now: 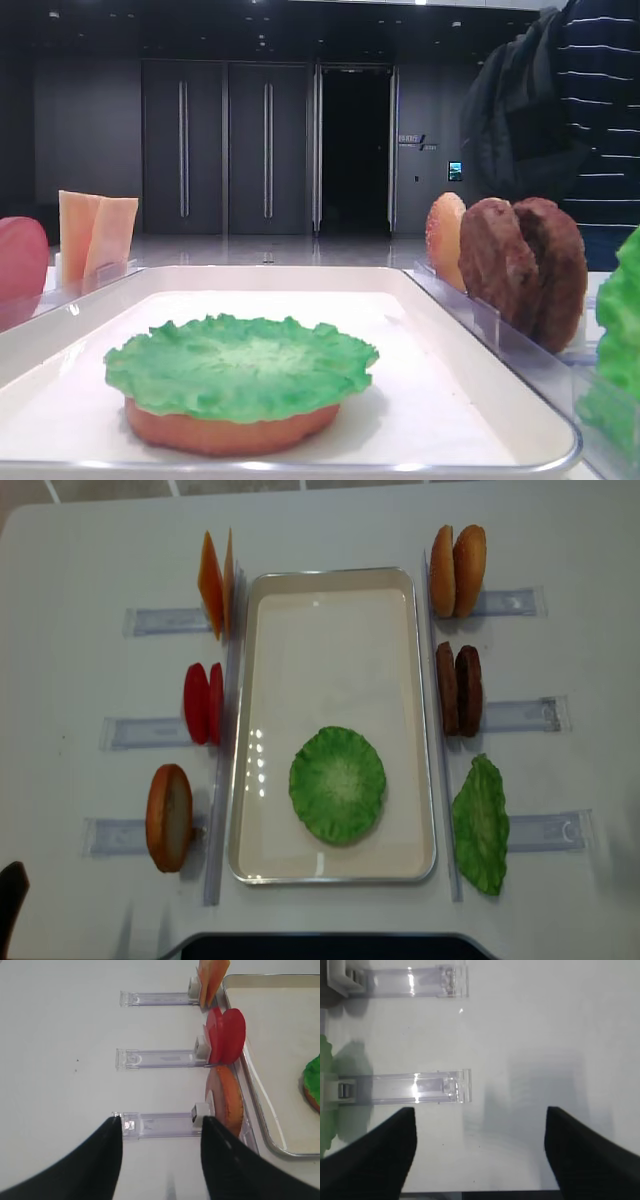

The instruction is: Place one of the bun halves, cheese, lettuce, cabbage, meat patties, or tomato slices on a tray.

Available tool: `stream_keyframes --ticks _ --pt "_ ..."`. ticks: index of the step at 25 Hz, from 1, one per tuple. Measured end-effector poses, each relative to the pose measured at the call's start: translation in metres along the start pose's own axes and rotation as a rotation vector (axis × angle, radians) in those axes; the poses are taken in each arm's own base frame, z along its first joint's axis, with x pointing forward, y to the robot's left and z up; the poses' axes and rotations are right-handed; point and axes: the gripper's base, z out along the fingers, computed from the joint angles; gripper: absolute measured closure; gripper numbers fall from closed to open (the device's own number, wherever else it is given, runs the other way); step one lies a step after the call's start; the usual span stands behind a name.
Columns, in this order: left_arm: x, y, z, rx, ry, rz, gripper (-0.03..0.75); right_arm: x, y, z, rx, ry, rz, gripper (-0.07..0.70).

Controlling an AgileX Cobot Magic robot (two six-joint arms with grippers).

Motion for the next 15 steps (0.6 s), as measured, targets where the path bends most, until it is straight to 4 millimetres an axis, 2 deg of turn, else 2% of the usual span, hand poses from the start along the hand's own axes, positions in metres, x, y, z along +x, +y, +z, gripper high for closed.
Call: stream_keyframes --ticks 7,15 --pt "0.0 0.0 0.0 0.0 0.0 0.0 0.325 0.04 -0.001 -0.01 -0.002 -0.149 0.0 0.097" --pt "0.0 0.0 0.0 0.0 0.0 0.0 0.325 0.071 -0.001 -0.027 -0.005 -0.317 -0.004 0.097"
